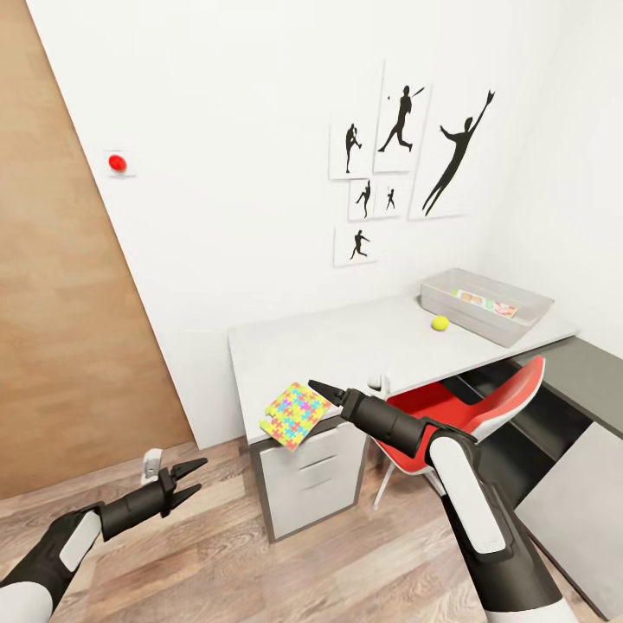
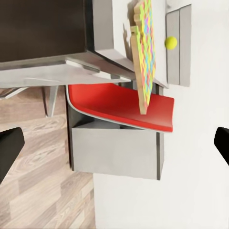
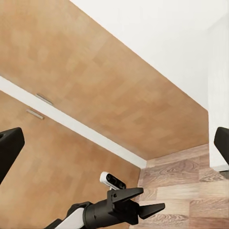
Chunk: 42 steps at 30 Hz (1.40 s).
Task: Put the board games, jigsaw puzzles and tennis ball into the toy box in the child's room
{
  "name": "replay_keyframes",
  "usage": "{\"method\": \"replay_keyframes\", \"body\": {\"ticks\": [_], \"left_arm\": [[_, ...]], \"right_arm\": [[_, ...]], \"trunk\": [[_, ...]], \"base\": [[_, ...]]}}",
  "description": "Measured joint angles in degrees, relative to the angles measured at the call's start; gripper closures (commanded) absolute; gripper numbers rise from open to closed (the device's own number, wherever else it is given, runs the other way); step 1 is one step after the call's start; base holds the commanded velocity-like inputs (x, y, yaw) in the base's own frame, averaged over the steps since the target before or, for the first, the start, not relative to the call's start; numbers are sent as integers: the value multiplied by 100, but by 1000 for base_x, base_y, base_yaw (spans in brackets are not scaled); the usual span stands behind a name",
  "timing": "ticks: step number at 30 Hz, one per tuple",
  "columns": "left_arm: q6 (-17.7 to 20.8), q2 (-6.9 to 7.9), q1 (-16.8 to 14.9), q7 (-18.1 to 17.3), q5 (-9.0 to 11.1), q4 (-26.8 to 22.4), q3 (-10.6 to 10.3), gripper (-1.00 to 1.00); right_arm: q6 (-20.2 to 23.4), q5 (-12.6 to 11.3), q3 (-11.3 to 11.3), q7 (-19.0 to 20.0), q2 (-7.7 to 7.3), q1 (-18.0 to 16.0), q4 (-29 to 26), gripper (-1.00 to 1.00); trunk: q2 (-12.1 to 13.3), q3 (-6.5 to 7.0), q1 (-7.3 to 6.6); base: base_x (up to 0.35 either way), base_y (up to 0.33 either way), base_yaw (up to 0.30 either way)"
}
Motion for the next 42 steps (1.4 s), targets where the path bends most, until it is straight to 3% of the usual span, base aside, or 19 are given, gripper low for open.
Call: {"method": "replay_keyframes", "body": {"ticks": [28, 42], "left_arm": [[2, -42, 0, 2, -24, -3, -6, -100], [-6, -50, 0, 4, -29, -2, -6, -100]], "right_arm": [[0, 2, 8, -16, 9, 0, 9, -100], [1, 4, 9, -16, 9, 0, 9, -100]], "trunk": [[0, 0, 0], [0, 0, -1]], "base": [[0, -50, 0], [39, -198, 0]]}}
